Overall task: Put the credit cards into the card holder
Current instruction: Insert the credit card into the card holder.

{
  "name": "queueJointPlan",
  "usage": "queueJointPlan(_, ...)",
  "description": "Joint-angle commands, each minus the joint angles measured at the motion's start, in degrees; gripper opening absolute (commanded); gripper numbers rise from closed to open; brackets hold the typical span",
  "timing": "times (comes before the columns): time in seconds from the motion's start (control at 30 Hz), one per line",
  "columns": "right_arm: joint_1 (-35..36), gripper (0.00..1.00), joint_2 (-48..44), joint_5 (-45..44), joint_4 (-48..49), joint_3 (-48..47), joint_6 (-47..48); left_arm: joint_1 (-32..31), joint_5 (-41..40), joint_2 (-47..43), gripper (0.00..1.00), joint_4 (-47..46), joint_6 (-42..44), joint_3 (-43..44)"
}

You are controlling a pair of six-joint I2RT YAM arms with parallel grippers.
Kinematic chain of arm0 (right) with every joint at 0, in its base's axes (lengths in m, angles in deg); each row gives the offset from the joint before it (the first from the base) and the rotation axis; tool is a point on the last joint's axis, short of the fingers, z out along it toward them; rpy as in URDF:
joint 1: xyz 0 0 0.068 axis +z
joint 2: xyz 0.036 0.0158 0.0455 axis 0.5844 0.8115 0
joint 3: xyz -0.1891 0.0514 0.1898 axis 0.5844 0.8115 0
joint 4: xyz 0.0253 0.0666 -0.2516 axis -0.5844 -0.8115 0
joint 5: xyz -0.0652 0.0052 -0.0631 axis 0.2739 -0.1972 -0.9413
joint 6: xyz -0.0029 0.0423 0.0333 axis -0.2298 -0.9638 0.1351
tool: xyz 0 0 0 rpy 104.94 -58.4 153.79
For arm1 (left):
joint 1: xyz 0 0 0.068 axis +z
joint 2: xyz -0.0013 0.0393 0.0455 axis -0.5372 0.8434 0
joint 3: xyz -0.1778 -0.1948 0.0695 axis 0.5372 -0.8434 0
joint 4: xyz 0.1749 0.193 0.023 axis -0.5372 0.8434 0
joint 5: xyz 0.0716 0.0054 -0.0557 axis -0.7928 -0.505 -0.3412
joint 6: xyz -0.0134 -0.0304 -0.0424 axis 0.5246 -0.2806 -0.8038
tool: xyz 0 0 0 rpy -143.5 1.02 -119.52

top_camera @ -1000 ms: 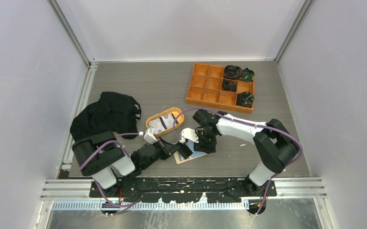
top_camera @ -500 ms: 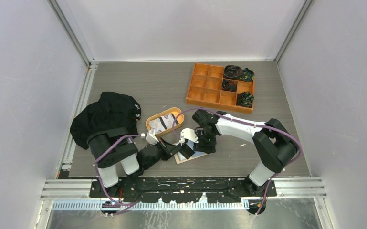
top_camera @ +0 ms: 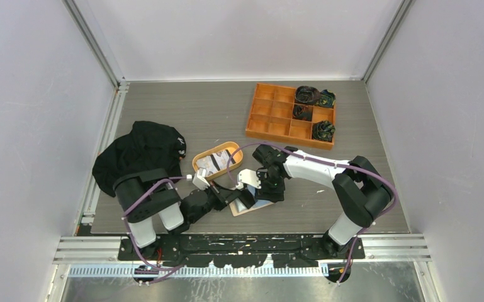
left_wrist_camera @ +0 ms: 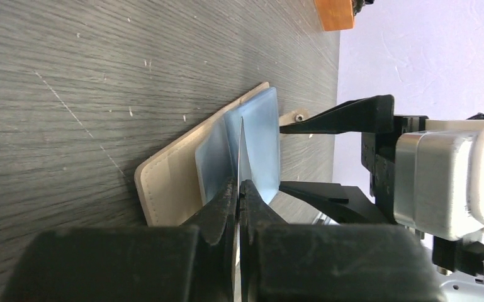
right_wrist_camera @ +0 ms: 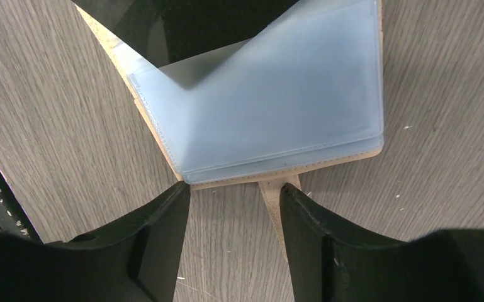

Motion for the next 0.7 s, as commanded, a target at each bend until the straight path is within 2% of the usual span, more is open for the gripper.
queueJointPlan(0.0, 0.4, 0.60, 0.8, 0.1, 1.1, -1.2, -0.4, -0.1, -0.5, -3.8, 0.00, 6.7, 2.7, 1.0)
queueJointPlan(0.33, 0.5, 0.60, 0.7, 0.1, 1.2, -1.2, -0.5, -0.1, 1.7, -3.8, 0.00, 13.9, -0.7, 4.1)
queueJointPlan(0.53, 0.6, 0.60, 0.9, -0.3, 1.5, -1.1, -0.6, 0.0, 3.3, -6.4, 0.00, 27.4, -2.2, 8.3)
queueJointPlan(0.67, 0.7, 0.60, 1.1, -0.7, 1.8, -1.1, -0.8, -0.1, 3.0, -8.7, 0.00, 31.3, -2.7, 8.7)
